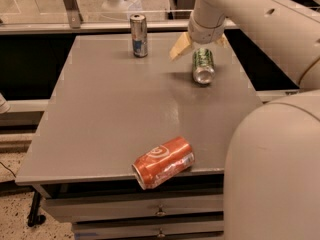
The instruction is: Place green can upright
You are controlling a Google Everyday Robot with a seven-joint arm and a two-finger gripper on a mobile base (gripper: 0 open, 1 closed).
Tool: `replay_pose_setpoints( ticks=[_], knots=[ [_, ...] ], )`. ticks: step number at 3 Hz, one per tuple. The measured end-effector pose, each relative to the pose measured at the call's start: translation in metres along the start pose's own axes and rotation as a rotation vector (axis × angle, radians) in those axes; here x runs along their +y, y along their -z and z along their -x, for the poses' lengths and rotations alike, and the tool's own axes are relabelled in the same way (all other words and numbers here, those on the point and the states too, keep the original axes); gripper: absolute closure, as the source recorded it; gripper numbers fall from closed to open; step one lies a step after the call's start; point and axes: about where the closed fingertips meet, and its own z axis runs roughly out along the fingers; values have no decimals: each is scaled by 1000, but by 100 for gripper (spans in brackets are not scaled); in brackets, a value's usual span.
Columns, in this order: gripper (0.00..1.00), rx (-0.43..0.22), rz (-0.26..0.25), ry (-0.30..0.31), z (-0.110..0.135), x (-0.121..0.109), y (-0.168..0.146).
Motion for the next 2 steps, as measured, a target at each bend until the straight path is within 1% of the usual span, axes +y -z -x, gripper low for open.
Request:
replay_pose_setpoints(
  ticks=[1, 2],
  knots=[
    [16, 34, -37, -53, 3, -3, -12],
    [40, 67, -56, -81, -3, -4, -21]
  ],
)
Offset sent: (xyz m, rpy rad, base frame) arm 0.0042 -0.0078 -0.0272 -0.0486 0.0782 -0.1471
